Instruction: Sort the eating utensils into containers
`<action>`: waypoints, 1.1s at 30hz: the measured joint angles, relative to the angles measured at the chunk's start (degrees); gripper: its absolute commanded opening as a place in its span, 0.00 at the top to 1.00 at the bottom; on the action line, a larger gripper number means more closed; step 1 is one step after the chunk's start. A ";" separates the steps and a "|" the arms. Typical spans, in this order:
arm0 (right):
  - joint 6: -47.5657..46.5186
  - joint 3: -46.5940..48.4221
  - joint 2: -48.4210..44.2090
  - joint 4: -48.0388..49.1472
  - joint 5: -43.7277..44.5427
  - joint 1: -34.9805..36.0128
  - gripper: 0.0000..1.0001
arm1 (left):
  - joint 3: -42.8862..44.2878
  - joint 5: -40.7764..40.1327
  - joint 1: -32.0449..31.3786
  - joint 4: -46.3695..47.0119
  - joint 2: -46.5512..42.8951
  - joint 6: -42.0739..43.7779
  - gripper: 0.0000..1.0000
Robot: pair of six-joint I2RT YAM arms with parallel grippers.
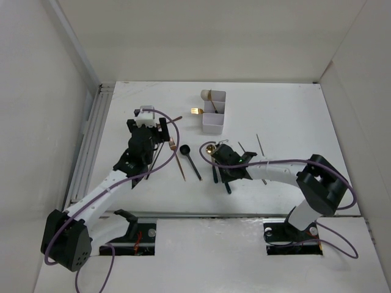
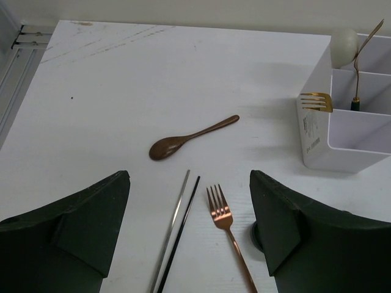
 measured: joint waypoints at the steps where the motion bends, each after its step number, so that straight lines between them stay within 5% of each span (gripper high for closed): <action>1: 0.11 0.00 0.00 0.00 0.00 0.00 0.77 | 0.00 0.00 0.00 0.00 0.17 0.00 0.23; 5: 0.04 -0.04 0.00 0.24 0.04 0.00 0.86 | 0.00 0.00 0.00 0.02 0.76 0.00 0.23; 7: -0.35 -0.04 0.13 0.48 0.04 0.00 1.00 | 0.00 0.00 0.00 0.04 1.01 -0.04 0.23; 15: -1.60 -0.20 -1.01 1.62 1.57 -0.07 1.00 | 0.02 0.02 0.26 0.20 2.05 -0.57 0.23; 19: -5.20 -0.74 -10.36 2.84 4.85 -0.74 1.00 | 0.15 0.22 1.40 0.07 3.45 -1.07 0.23; 26: -21.62 4.70 -21.68 19.76 10.58 -4.07 1.00 | 1.38 1.22 4.31 -0.17 6.10 -1.33 0.23; 33: -31.91 15.61 -8.94 37.09 0.63 -17.84 1.00 | 3.39 3.80 9.05 -0.17 8.61 -1.68 0.23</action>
